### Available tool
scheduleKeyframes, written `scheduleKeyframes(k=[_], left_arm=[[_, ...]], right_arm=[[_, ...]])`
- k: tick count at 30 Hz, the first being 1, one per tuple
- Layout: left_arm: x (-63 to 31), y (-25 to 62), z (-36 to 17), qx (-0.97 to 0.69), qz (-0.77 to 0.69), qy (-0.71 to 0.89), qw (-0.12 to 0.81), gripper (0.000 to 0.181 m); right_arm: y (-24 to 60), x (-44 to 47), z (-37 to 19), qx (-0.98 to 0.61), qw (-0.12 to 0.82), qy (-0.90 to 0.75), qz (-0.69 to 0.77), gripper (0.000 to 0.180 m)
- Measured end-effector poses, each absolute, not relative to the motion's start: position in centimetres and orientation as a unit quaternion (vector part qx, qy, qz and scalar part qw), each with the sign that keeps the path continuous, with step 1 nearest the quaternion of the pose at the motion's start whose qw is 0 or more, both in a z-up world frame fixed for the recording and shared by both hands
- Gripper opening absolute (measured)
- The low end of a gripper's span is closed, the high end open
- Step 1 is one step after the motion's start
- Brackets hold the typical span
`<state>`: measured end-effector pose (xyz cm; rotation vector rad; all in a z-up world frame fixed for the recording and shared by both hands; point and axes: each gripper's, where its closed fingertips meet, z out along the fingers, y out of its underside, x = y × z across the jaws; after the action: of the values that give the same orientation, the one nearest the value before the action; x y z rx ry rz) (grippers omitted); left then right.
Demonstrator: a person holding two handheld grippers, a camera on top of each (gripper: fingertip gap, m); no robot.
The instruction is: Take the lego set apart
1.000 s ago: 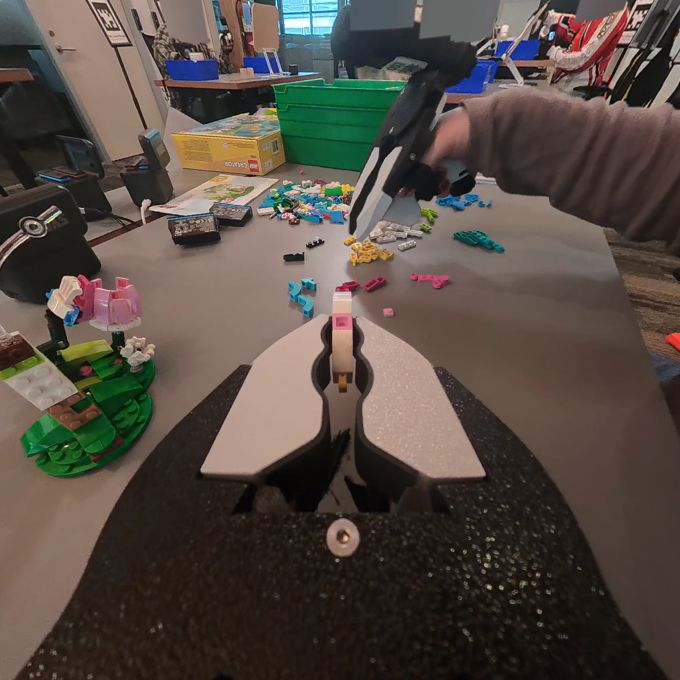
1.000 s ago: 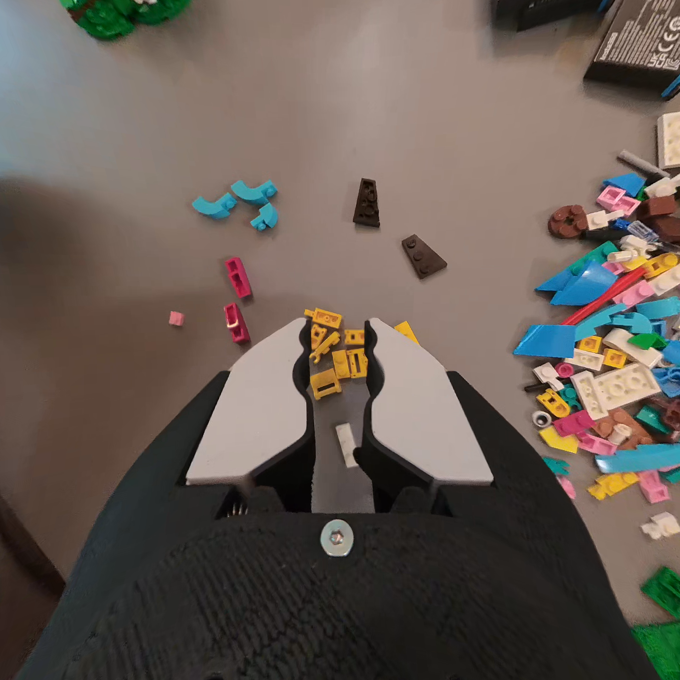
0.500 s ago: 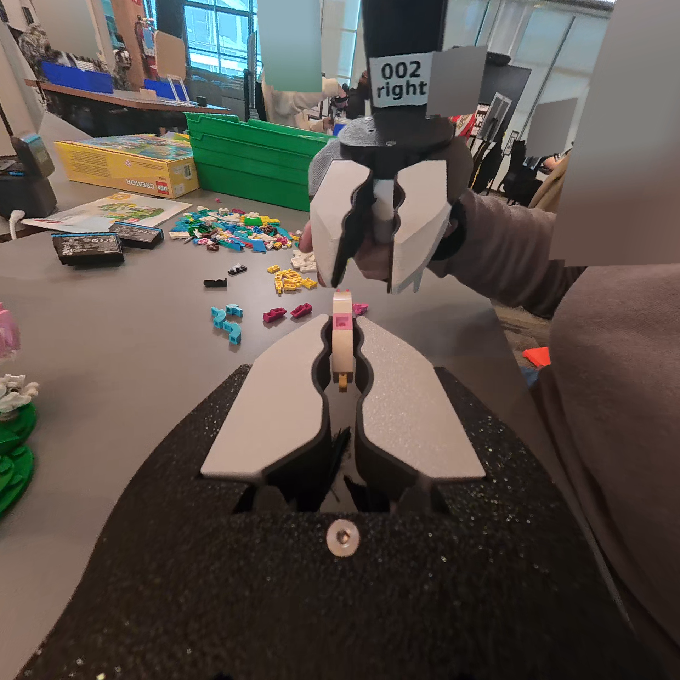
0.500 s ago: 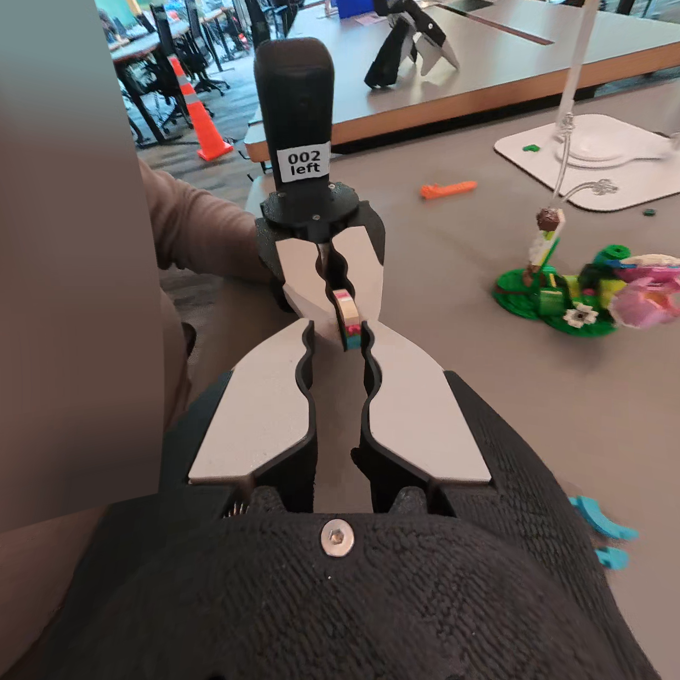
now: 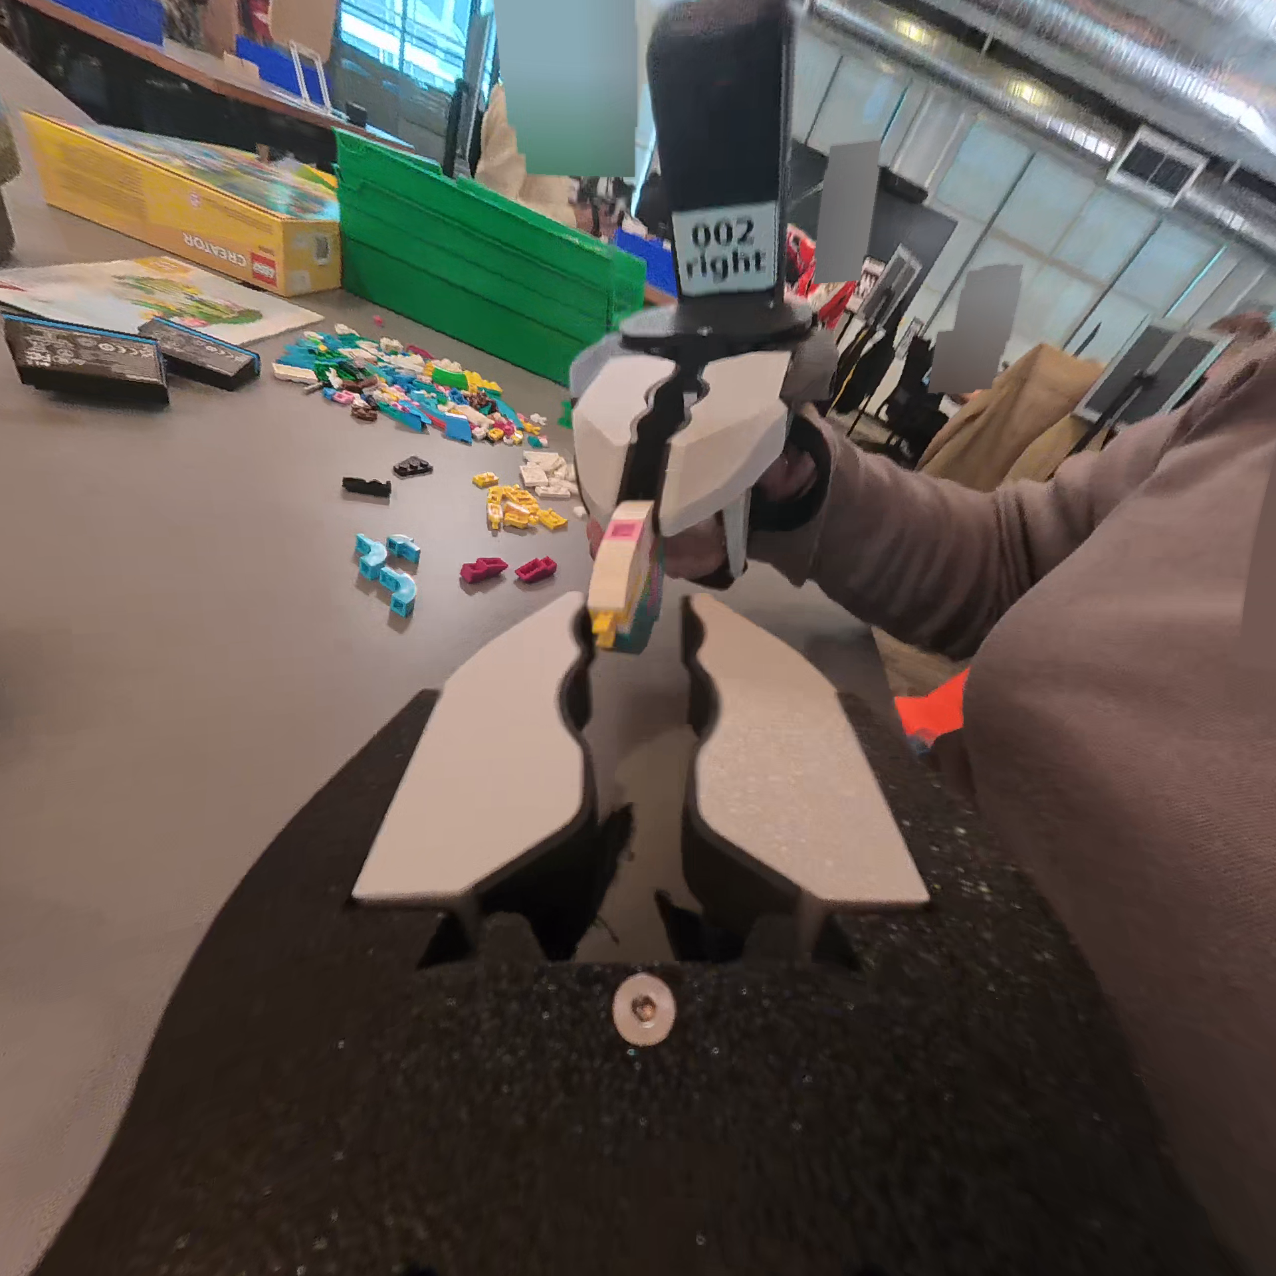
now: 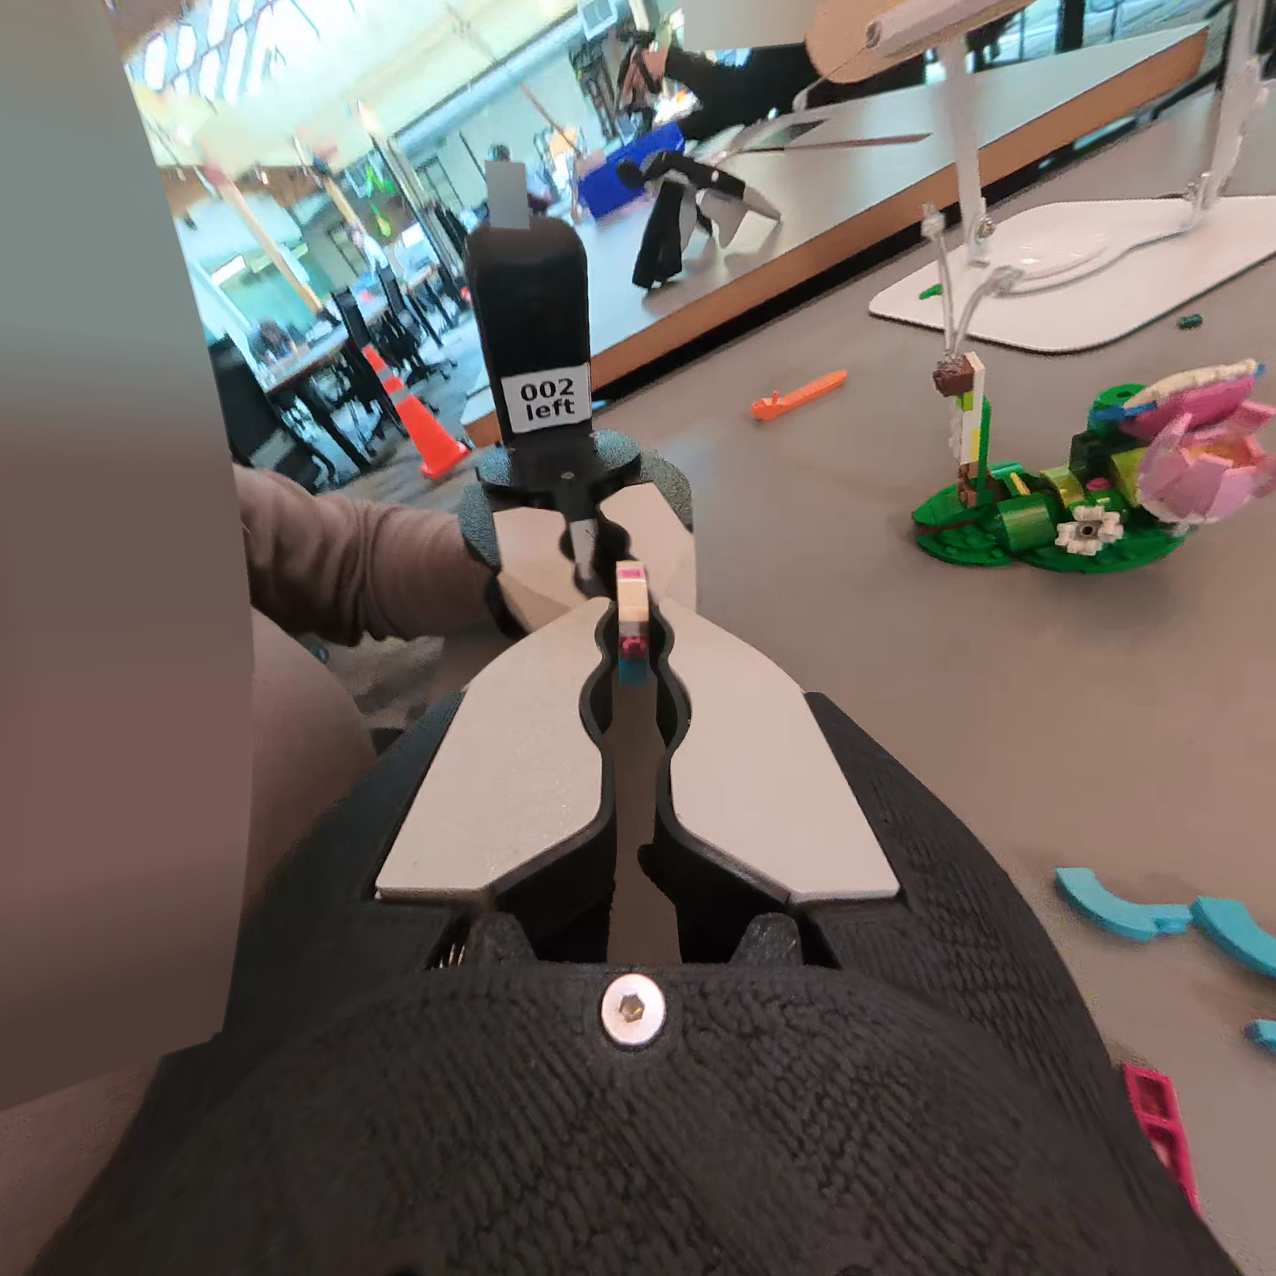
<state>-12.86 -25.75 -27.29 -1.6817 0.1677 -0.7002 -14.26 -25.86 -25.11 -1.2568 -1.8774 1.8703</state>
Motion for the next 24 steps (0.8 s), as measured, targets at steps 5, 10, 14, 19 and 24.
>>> scheduleKeyframes(k=[5,10,14,19,24], left_arm=[[-13.1,-26.0,-26.8,-0.707,-0.371,0.046,0.601,0.007],[-13.0,-26.2,-29.2,-0.776,-0.317,0.086,0.539,0.007],[-11.5,-26.9,-30.1,-0.795,-0.289,0.151,0.511,0.008],[-12.9,-26.2,-28.9,-0.781,-0.251,0.114,0.561,0.015],[-13.3,-25.9,-27.7,-0.753,-0.294,0.073,0.584,0.034]], right_arm=[[-25.8,-14.4,-24.9,-0.444,0.08,-0.585,0.674,0.007],[-26.6,-13.5,-26.1,-0.39,0.127,-0.688,0.599,0.023],[-27.4,-13.0,-27.9,-0.354,0.123,-0.779,0.503,0.017],[-27.2,-13.9,-27.4,-0.389,0.099,-0.745,0.533,0.007],[-26.3,-15.2,-25.1,-0.445,0.077,-0.612,0.649,0.006]])
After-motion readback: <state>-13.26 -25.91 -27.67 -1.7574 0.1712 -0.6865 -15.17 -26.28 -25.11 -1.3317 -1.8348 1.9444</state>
